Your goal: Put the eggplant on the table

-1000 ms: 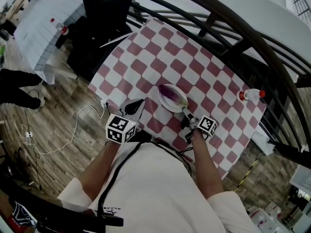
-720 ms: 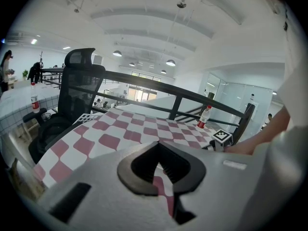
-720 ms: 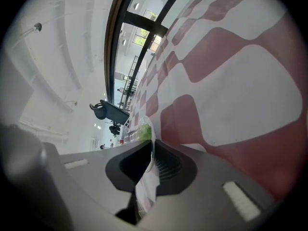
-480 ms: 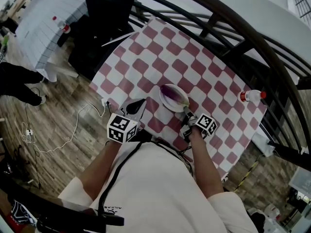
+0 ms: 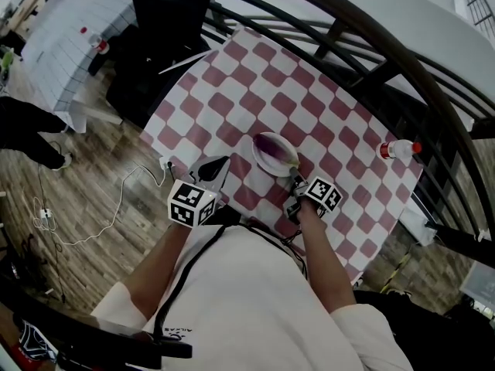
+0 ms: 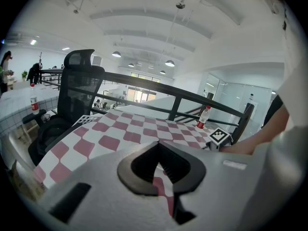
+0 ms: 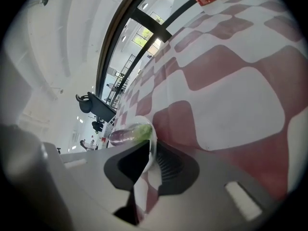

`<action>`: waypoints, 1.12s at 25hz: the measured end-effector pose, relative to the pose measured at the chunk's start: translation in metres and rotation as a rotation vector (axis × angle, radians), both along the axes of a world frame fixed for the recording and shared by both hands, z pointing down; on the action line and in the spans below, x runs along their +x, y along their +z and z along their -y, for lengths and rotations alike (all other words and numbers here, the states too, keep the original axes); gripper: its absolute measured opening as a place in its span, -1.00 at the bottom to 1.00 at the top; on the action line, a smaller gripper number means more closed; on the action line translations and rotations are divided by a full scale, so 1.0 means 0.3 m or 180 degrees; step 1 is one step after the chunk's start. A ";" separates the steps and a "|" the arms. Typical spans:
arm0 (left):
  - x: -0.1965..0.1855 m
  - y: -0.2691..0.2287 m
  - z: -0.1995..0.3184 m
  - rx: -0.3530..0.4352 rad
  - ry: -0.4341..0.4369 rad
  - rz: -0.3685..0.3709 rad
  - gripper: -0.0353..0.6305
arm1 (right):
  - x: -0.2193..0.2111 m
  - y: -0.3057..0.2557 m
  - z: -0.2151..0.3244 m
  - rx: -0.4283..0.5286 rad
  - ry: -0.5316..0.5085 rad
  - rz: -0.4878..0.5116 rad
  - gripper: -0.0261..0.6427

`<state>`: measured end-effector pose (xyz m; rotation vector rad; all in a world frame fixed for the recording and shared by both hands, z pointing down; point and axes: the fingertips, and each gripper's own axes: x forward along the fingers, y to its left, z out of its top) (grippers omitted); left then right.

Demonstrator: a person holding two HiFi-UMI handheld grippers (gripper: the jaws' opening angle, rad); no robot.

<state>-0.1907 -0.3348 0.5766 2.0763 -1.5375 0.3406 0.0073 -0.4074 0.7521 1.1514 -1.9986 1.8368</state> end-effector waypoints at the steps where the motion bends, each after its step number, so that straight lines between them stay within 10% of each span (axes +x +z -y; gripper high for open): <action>1: 0.002 0.000 0.001 0.0001 0.0010 -0.0001 -0.88 | 0.001 -0.001 0.000 0.0023 -0.0026 -0.0054 -0.75; 28: 0.269 -0.169 0.034 0.0361 0.0553 -0.0069 -0.88 | 0.127 -0.463 -0.107 0.0992 -0.0010 0.0552 -0.90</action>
